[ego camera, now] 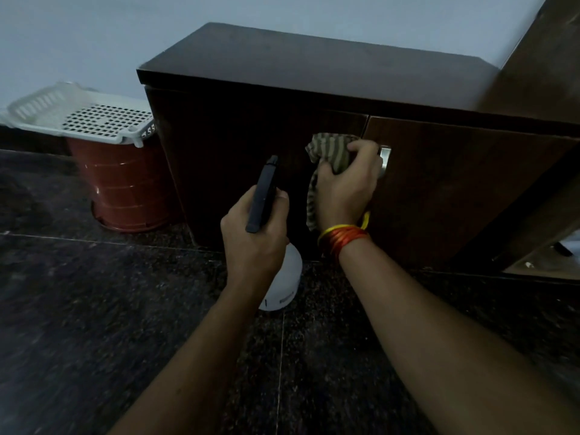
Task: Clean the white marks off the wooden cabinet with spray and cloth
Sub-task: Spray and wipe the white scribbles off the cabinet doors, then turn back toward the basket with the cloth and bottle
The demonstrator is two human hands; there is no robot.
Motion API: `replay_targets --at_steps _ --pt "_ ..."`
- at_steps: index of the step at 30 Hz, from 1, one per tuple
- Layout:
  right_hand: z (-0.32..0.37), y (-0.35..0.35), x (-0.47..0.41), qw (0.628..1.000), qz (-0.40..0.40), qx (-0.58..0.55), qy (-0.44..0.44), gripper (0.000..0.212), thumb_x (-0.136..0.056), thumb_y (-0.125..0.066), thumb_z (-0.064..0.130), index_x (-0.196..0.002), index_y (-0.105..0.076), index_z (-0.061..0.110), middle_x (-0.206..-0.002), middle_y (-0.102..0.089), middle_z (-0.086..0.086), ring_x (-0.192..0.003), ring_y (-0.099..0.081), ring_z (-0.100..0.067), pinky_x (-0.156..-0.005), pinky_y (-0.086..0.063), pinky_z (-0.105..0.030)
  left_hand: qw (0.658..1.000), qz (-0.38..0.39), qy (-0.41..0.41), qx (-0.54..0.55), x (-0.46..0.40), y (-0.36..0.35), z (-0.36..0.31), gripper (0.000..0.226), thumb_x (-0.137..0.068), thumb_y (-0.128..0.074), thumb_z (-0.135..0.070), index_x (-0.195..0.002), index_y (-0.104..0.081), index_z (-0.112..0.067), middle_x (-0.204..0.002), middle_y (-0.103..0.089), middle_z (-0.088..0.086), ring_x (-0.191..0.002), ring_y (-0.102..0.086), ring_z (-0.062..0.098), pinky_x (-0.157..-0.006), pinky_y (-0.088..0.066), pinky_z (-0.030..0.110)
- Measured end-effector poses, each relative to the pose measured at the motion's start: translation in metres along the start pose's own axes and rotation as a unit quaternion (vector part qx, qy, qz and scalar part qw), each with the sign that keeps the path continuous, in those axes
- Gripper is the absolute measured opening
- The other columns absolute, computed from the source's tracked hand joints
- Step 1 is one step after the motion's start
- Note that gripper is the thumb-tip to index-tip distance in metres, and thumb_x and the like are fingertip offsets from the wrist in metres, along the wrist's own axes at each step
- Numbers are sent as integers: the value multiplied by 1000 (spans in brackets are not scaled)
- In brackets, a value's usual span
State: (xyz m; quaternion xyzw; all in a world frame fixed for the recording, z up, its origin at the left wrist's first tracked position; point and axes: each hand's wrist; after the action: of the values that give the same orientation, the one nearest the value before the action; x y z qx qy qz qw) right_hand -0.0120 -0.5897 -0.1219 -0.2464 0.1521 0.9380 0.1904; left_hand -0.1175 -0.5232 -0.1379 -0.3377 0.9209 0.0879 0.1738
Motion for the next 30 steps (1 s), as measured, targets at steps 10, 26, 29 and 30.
replay_targets --at_steps 10,26,29,30 --pt "-19 12 7 993 100 48 -46 34 -77 -69 5 -99 -44 13 -103 -48 -3 -86 -47 -11 -66 -31 -14 1000 15 -12 -21 -1 -15 -9 21 -99 -54 -24 -80 -53 -33 -72 -56 28 -59 -54 36 -57 -44 43" --pt "9 20 32 952 250 59 -167 34 -81 -67 10 -111 -51 17 -111 -58 -7 -98 -58 -24 -72 -43 -28 987 -49 114 -99 -36 22 -41 9 -98 -55 -26 -101 -63 -24 -87 -67 15 -82 -67 24 -69 -51 38" --pt "38 33 16 943 275 61 -179 35 -80 -68 11 -110 -52 17 -109 -58 -6 -97 -58 -22 -72 -41 -26 980 -76 145 -109 -48 35 -67 22 -97 -56 -24 -114 -64 -12 -90 -66 6 -84 -66 17 -71 -49 31" --pt "49 37 9 941 280 56 -180 35 -79 -69 11 -109 -52 17 -108 -59 -6 -97 -58 -21 -72 -42 -26 978 -87 149 -115 -54 39 -78 22 -97 -56 -24 -113 -65 -12 -86 -65 2 -81 -64 12 -70 -48 27"
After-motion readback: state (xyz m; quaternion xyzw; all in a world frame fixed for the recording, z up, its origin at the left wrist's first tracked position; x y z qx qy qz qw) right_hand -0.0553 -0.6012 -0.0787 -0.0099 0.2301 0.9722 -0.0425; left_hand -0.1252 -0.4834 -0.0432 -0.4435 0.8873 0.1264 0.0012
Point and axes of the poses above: each hand's wrist, its own x-axis away from the middle knuckle, its own y-axis out of the back of the hand, z = x × y
